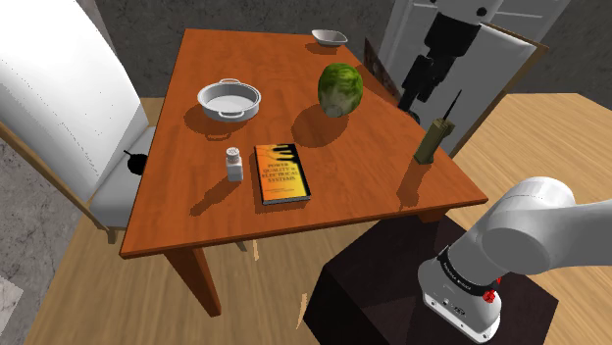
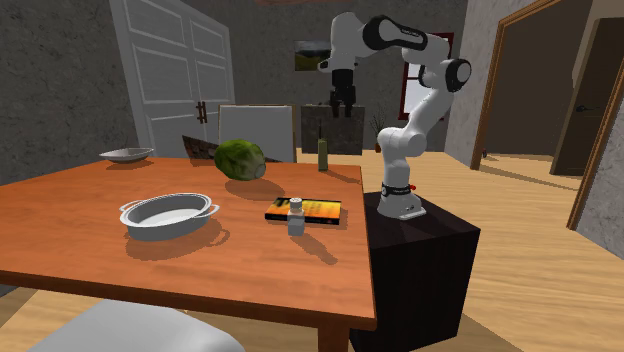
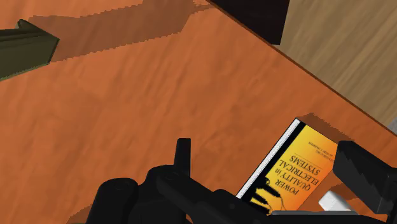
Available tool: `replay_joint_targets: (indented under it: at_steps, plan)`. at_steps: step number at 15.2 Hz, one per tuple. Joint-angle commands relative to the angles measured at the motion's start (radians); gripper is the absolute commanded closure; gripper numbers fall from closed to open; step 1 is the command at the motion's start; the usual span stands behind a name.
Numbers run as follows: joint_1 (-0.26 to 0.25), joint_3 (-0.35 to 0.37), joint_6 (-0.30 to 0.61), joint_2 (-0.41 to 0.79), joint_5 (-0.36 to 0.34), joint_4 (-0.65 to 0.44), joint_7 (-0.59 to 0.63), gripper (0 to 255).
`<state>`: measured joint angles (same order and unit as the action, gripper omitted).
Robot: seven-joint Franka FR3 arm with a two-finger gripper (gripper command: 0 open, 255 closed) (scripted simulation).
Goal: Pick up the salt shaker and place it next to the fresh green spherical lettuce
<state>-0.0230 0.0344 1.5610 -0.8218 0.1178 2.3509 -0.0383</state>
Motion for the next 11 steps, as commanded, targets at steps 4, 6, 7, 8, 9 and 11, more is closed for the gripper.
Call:
replay_joint_targets:
  at_steps: [4, 6, 7, 8, 9, 11]
  plan:
    - [-0.013, 0.057, 0.062, 0.079, 0.027, -0.018, 0.049, 0]
    - [-0.021, 0.093, 0.102, 0.136, 0.04, -0.036, 0.082, 0]
    - [-0.024, 0.111, 0.121, 0.165, 0.045, -0.047, 0.099, 0]
    - [-0.026, 0.13, 0.139, 0.196, 0.05, -0.059, 0.116, 0]
    - [-0.029, 0.147, 0.158, 0.227, 0.053, -0.073, 0.133, 0]
    - [-0.033, 0.182, 0.192, 0.292, 0.055, -0.104, 0.167, 0]
